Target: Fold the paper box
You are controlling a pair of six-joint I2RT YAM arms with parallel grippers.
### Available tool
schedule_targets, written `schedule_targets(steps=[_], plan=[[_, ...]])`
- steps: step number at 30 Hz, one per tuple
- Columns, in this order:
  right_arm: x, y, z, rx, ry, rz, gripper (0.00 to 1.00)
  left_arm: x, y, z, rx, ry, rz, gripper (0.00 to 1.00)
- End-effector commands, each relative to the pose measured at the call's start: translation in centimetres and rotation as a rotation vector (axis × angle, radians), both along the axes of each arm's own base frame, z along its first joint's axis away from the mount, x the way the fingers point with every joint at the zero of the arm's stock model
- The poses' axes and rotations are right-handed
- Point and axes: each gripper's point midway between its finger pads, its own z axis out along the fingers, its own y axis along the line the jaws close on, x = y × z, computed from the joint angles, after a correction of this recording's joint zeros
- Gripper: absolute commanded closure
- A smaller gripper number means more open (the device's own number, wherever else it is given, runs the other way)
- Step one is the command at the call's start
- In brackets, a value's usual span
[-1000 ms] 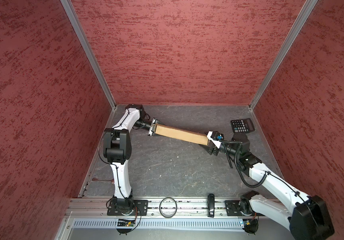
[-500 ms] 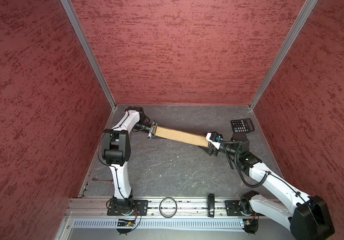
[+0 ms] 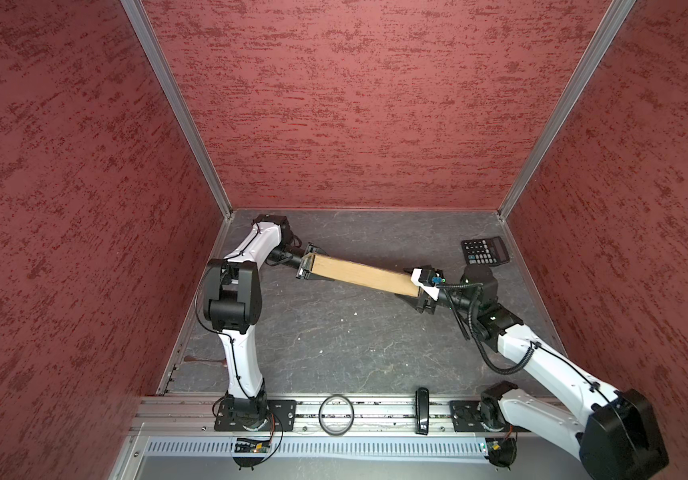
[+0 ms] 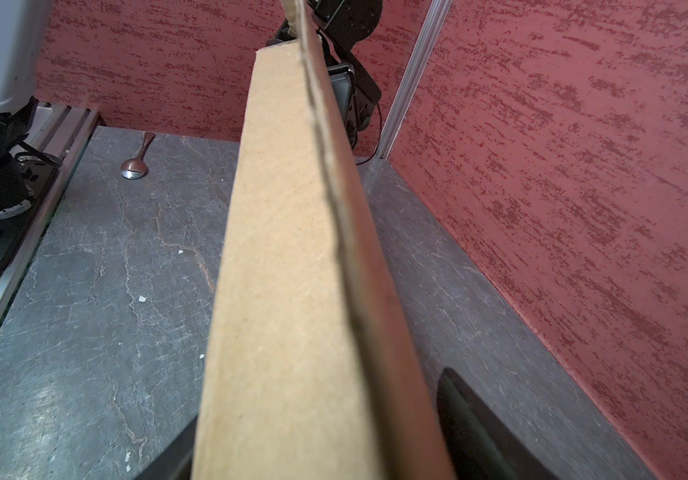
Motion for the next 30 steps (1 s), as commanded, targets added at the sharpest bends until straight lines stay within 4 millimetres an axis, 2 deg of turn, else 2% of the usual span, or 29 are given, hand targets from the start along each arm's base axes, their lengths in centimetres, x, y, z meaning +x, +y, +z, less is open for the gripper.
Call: schedule_targets(steps=[1,12,18,30], plan=[[0.0,0.3,1.9,0.012,-0.08,0.019,0.31,-2.6,-0.2,1.9,0.016,0.133,-0.023,0.7],[-0.2,0.3,2.1,0.01,-0.082,0.028,0.42,-2.1,0.3,1.8,0.022,0.107,-0.018,0.69],[-0.3,0.3,2.0,0.004,-0.082,0.031,0.45,-1.7,0.3,2.0,0.019,0.088,-0.015,0.63],[-0.4,0.1,1.9,-0.001,-0.079,0.018,0.5,0.7,0.1,2.4,-0.011,0.003,-0.012,0.49]])
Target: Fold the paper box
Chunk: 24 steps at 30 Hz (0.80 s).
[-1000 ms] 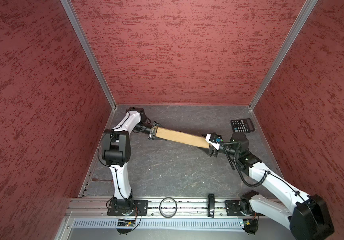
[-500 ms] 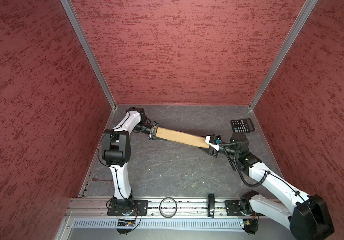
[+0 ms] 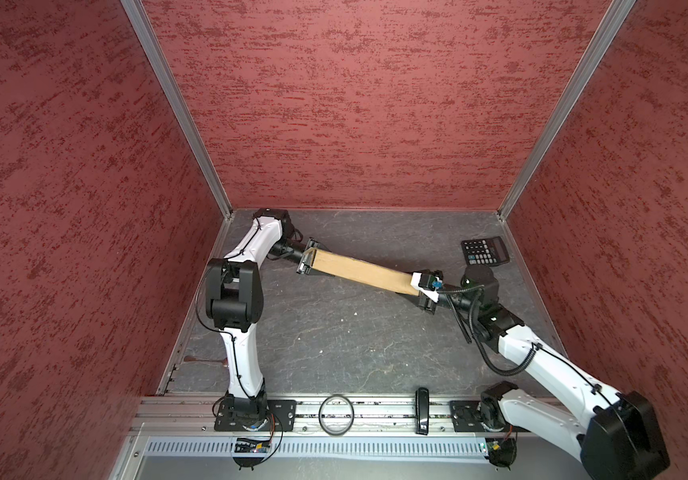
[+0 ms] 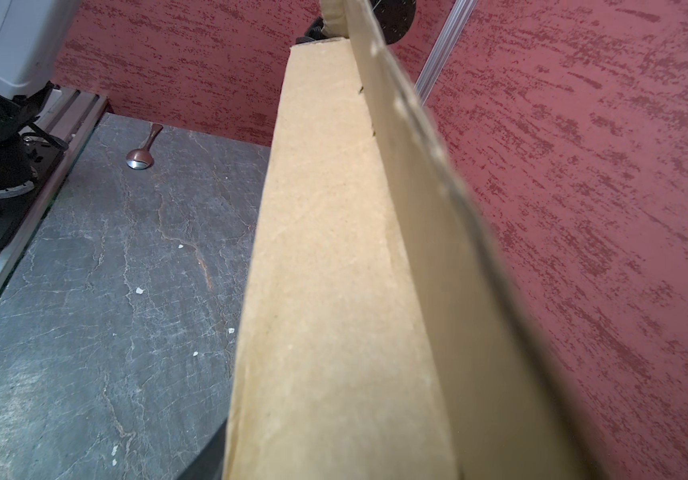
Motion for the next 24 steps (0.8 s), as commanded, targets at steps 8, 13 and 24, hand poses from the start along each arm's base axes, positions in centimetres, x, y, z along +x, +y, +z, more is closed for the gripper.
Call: schedule_targets(steps=[8,13,24], plan=[[0.2,-0.3,1.6,0.0,-0.058,-0.021,0.52,-0.3,0.2,1.1,-0.052,0.026,0.003,0.43],[0.3,-0.5,1.6,-0.01,-0.065,-0.034,0.52,0.1,0.6,1.3,-0.052,0.013,0.015,0.42],[0.2,-0.8,1.6,-0.02,-0.083,-0.051,0.56,0.8,2.0,1.1,-0.047,0.003,0.047,0.41]])
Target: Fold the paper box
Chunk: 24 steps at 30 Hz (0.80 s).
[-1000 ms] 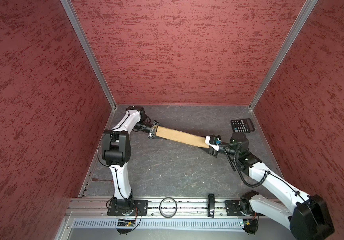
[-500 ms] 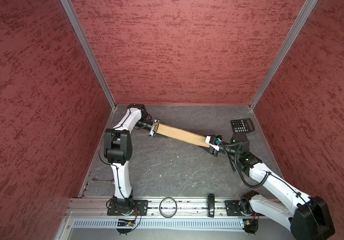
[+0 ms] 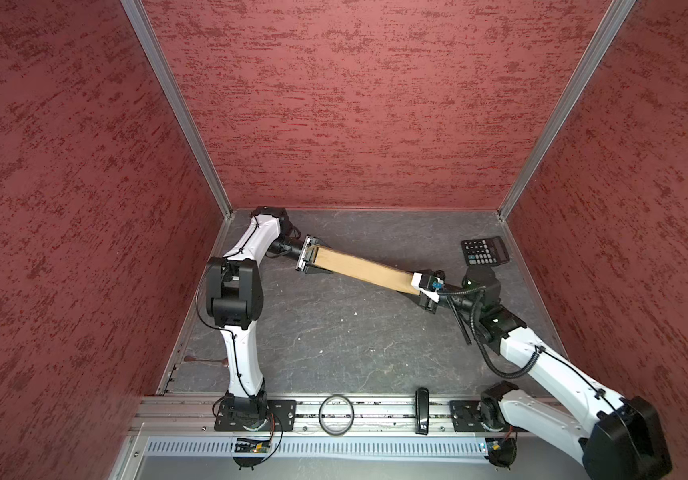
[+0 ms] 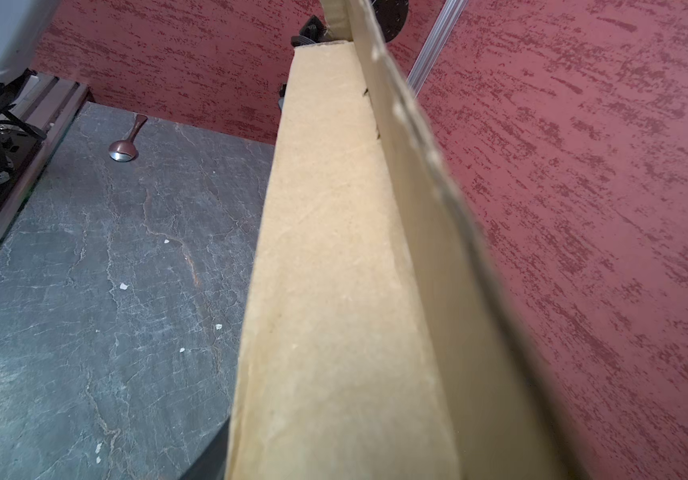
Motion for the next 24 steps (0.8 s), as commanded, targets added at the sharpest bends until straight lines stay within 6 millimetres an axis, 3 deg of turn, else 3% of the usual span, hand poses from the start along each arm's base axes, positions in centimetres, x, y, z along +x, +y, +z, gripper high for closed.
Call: schedule_targets(steps=[1,12,24], plan=[[0.1,-0.4,1.3,0.002,-0.04,-0.025,0.56,-0.2,1.5,0.7,-0.009,0.091,0.037,0.41],[-0.2,-0.6,1.2,0.004,-0.04,-0.034,0.59,1.3,5.2,-0.5,0.035,0.079,0.105,0.41],[0.3,-0.5,-0.6,0.008,0.022,-0.045,0.6,5.2,9.7,-0.8,0.096,-0.022,0.18,0.43]])
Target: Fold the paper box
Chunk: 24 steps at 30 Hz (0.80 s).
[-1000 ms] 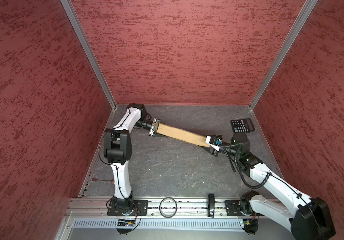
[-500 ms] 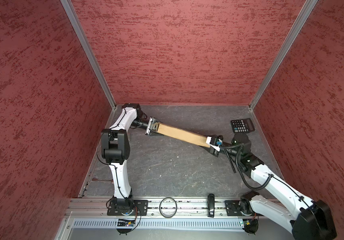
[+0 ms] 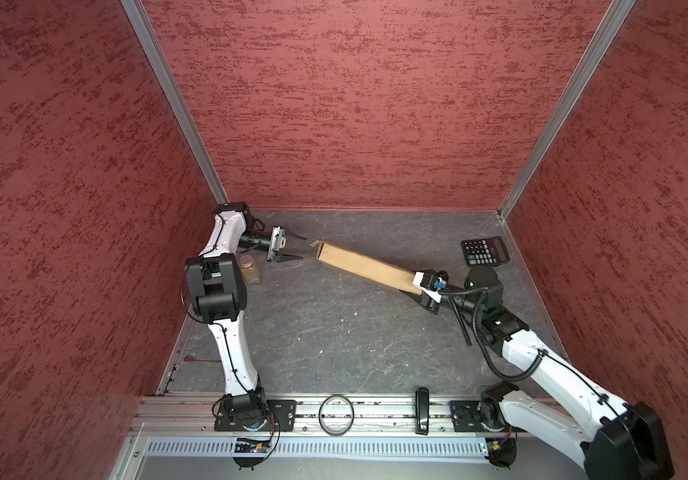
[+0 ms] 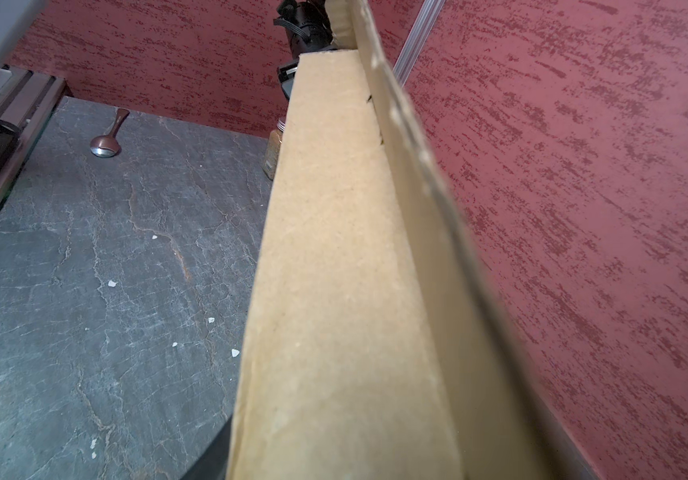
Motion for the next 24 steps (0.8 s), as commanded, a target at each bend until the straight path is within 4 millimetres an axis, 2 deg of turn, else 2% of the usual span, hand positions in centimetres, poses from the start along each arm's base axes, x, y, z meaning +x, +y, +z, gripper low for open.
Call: schedule_targets(steps=[1,6,10,14,17,19,21,24], plan=[[0.3,0.0,-0.5,0.009,0.01,-0.01,0.6,-0.6,0.5,0.6,0.019,0.084,-0.011,0.43],[0.7,-0.1,-1.9,0.042,0.082,-0.04,0.61,3.2,3.7,1.6,0.135,-0.055,0.031,0.45],[0.6,0.2,-2.7,0.076,0.131,-0.028,0.6,6.0,5.5,3.8,0.221,-0.207,0.083,0.47],[0.6,0.5,-3.3,0.096,0.189,-0.016,0.61,8.8,6.3,7.2,0.31,-0.416,0.167,0.49],[0.8,0.6,-3.7,0.103,0.227,-0.02,0.62,9.7,5.6,9.9,0.366,-0.579,0.187,0.5],[0.6,0.7,-3.9,0.101,0.256,-0.014,0.62,9.5,4.3,11.4,0.409,-0.688,0.159,0.49],[0.5,0.8,-3.7,0.101,0.278,-0.009,0.62,8.9,3.0,12.4,0.473,-0.795,0.102,0.49],[0.3,0.7,-3.5,0.105,0.298,-0.011,0.62,7.5,1.0,12.5,0.54,-0.909,0.001,0.49]])
